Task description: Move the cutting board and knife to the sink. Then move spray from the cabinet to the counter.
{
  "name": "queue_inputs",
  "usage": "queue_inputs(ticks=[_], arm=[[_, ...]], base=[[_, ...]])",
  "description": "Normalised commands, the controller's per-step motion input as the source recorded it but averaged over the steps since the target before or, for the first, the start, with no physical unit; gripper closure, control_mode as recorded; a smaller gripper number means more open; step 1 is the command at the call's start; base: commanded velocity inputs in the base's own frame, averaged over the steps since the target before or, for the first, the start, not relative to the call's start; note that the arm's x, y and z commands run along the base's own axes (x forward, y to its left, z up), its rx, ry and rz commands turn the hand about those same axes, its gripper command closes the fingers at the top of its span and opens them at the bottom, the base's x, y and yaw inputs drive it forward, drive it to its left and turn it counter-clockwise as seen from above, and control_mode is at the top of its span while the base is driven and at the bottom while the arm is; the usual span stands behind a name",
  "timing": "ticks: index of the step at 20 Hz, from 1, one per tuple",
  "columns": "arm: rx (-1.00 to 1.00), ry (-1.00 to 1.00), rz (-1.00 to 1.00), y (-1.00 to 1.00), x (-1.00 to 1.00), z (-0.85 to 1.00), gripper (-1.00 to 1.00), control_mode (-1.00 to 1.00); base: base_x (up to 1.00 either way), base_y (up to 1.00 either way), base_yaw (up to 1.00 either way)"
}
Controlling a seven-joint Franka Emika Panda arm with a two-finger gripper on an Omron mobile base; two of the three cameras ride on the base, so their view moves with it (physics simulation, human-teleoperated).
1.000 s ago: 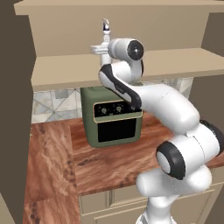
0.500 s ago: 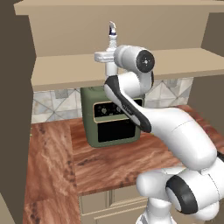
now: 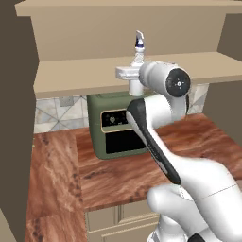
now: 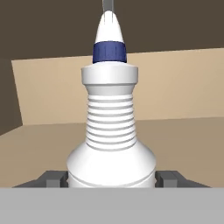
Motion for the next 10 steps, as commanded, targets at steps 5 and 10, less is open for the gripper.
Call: queue_inputs(ticks=[5, 10], arm=[[0.01, 0.12, -0.03, -0.85, -0.99, 0.00, 1.00, -1.00], [-0.02, 0.01, -0.01, -0.98, -0.77, 0.00, 1.00, -1.00]], base=[[0.00, 0.00, 0.00], [0.00, 0.00, 0.00]])
